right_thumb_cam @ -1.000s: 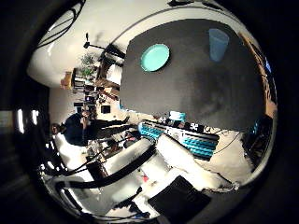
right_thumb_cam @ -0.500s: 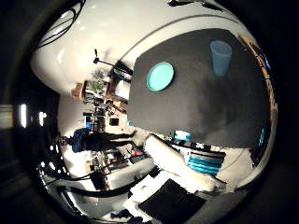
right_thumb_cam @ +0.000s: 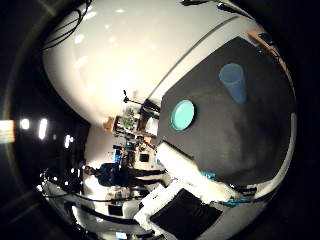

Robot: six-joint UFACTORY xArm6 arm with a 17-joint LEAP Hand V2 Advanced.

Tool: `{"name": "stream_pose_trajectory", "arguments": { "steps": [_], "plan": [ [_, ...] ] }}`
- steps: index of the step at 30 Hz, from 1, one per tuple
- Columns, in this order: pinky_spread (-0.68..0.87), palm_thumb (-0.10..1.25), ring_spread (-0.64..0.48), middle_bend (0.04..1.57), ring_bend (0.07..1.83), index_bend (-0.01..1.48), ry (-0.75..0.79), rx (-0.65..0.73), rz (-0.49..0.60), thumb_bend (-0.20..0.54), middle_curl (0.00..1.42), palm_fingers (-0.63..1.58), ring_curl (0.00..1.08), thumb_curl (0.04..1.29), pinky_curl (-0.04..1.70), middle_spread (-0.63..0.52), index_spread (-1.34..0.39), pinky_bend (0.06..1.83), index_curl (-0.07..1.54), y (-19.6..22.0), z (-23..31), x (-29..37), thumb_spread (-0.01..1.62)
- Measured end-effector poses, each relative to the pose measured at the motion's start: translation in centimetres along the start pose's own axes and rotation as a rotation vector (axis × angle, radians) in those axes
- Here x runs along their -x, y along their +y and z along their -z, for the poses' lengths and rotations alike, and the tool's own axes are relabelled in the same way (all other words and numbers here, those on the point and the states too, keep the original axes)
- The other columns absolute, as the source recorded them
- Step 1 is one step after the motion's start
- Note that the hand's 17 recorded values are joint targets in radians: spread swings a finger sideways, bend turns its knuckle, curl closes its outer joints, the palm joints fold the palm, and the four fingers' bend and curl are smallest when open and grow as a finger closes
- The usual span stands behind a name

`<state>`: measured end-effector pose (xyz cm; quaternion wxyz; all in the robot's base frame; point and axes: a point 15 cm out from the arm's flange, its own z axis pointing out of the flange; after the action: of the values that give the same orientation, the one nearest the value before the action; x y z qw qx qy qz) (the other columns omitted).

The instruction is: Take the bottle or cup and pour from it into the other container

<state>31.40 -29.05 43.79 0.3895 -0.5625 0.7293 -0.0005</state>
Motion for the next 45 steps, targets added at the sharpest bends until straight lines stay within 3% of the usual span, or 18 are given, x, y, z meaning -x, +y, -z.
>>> {"name": "stream_pose_trajectory", "arguments": {
  "steps": [16,31,45],
  "plan": [
    [0.43,0.50,0.18,0.31,0.44,0.14,-0.288,-0.243,-0.123,-0.021,0.34,0.15,0.25,0.30,0.29,0.06,-0.19,0.52,0.24,-2.4,-2.7,-8.1,1.06],
    [0.43,0.52,0.17,0.29,0.47,0.14,-0.421,-0.228,-0.292,-0.028,0.33,0.10,0.24,0.30,0.29,0.09,-0.19,0.58,0.24,0.0,-11.3,-18.8,1.02],
    [0.42,0.50,0.16,0.28,0.48,0.14,-0.467,-0.203,-0.311,-0.027,0.33,0.09,0.24,0.30,0.28,0.10,-0.18,0.58,0.24,-1.0,-14.8,-20.3,0.99]
  ]
}}
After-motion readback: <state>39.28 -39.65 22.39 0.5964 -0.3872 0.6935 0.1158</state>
